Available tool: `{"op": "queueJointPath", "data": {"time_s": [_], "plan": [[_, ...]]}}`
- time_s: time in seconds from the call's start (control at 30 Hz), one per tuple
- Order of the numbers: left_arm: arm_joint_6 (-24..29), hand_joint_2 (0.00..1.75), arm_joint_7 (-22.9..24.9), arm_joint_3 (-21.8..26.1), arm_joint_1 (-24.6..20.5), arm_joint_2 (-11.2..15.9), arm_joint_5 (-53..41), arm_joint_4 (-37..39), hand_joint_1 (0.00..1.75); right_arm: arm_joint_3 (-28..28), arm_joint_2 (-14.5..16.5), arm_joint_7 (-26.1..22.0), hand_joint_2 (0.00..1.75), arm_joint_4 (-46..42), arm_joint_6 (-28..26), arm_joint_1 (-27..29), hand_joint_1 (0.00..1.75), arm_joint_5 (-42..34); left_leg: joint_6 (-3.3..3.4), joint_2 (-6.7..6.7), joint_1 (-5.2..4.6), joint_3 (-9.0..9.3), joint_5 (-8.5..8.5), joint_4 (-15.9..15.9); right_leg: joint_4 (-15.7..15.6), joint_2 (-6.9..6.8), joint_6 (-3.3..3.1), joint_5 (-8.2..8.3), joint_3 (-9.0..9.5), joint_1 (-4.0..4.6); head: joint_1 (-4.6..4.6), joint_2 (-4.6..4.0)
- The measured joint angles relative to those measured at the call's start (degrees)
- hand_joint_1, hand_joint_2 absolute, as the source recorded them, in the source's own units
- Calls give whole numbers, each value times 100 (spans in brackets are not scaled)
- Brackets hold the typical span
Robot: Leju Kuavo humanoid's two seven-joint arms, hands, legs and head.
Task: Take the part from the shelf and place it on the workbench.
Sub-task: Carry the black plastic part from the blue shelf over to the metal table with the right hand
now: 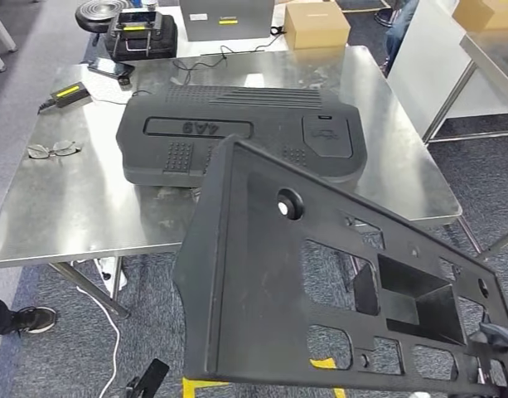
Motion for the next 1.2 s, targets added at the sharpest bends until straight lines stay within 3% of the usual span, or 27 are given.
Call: {"op": "queueJointPath", "data": {"time_s": [0.07,0.1,0.13,0.17,0.23,0.27,0.33,0.4,0.47,0.57,0.6,0.63,0.67,0.73,0.8,0.9,0.97,1.0,1.1,1.13,1.17,1.2], "plan": [[-1,175,3,1,-7,1,0,0,0,-1,5,0,175,5,0,-3,175,5,-35,21,4,-358,-327,731,-6,-53,-25,-9,14,2,-4,1],[0,175,5,1,-1,1,0,0,0,-2,5,0,175,8,0,-3,175,6,-49,26,10,-495,-388,991,-5,-74,-27,-16,20,2,-4,2],[0,175,7,2,6,1,0,0,0,-2,5,0,175,10,0,-4,175,6,-60,33,15,-543,-335,1054,-3,-91,-23,-26,30,2,-5,1],[0,175,8,2,11,2,0,0,0,-2,5,0,175,12,0,-4,175,6,-64,50,22,-477,-170,883,2,-105,-13,-42,48,0,-6,1],[0,175,8,1,9,5,0,0,0,-2,6,0,175,13,0,-7,175,7,-56,154,24,-140,236,147,24,-130,31,-93,90,3,-7,1],[1,175,8,0,3,6,0,0,0,-2,7,0,175,14,0,-9,175,7,-37,217,16,1,357,-169,50,-141,61,-121,100,16,-6,1],[1,175,9,1,-8,7,0,0,0,-2,9,0,175,14,0,-14,175,10,17,288,-13,92,387,-405,73,-171,113,-147,98,43,0,1],[1,175,10,2,-8,7,0,0,0,-2,11,0,175,14,0,-21,175,19,84,247,-18,77,404,-428,75,-205,154,-165,101,38,0,2],[4,175,10,3,-9,8,-5,0,0,-2,12,0,175,12,0,-29,175,25,147,197,2,82,419,-444,243,-171,206,-305,44,23,6,2],[10,175,11,3,-23,9,-14,0,0,-2,12,0,175,18,0,-35,175,25,194,120,13,87,418,-447,1190,-97,268,-769,-405,6,15,0],[11,175,11,3,-23,10,-14,0,0,-3,12,0,175,26,0,-35,175,24,198,90,11,89,416,-446,1486,-94,276,-849,-567,2,14,0],[13,175,12,4,-21,11,-13,0,0,-3,12,1,175,35,0,-35,175,22,199,56,9,93,414,-444,1611,-93,275,-825,-654,0,13,0],[14,175,13,4,-21,13,-11,0,0,-3,12,1,175,44,0,-36,175,21,199,17,7,101,410,-444,1523,-87,264,-692,-641,-1,13,1],[15,175,12,4,-24,13,-11,0,0,-3,11,2,175,52,0,-43,175,16,192,-70,9,124,402,-447,858,-8,209,-271,-377,0,13,1],[16,175,12,4,-31,11,-10,0,0,-2,11,2,175,56,0,-52,175,10,164,-145,7,118,399,-444,276,129,150,-32,-138,10,12,1],[17,175,19,4,-13,10,-9,0,0,0,10,8,175,61,0,-58,175,3,68,-212,25,97,423,-477,102,161,108,-26,-74,28,7,0],[17,175,25,4,-4,9,-9,0,0,7,12,11,175,62,0,-60,175,2,6,-151,20,72,333,-394,32,98,49,8,-40,3,-1,-1],[17,175,27,4,-10,9,-9,0,0,11,14,11,175,62,0,-59,175,2,-18,-95,16,-8,202,-199,-3,53,18,22,-22,-11,-7,-1],[17,175,35,6,-24,10,-9,0,0,17,16,45,175,70,1,-57,175,-9,-71,17,22,-481,-284,824,-15,-67,-13,24,-12,-14,-10,1],[17,175,42,7,-17,11,-8,0,0,20,16,80,175,76,1,-58,175,-19,-82,26,24,-570,-316,1015,-14,-92,-11,21,-10,-13,-9,2],[17,175,49,8,-9,11,-8,0,0,25,14,135,175,86,1,-59,175,-39,-86,37,27,-554,-236,986,-10,-110,-5,17,-5,-13,-9,2],[17,175,55,9,-3,11,-7,0,0,31,11,200,175,97,2,-60,175,-72,-85,53,31,-430,-65,738,-4,-121,6,10,4,-15,-9,2]]}}
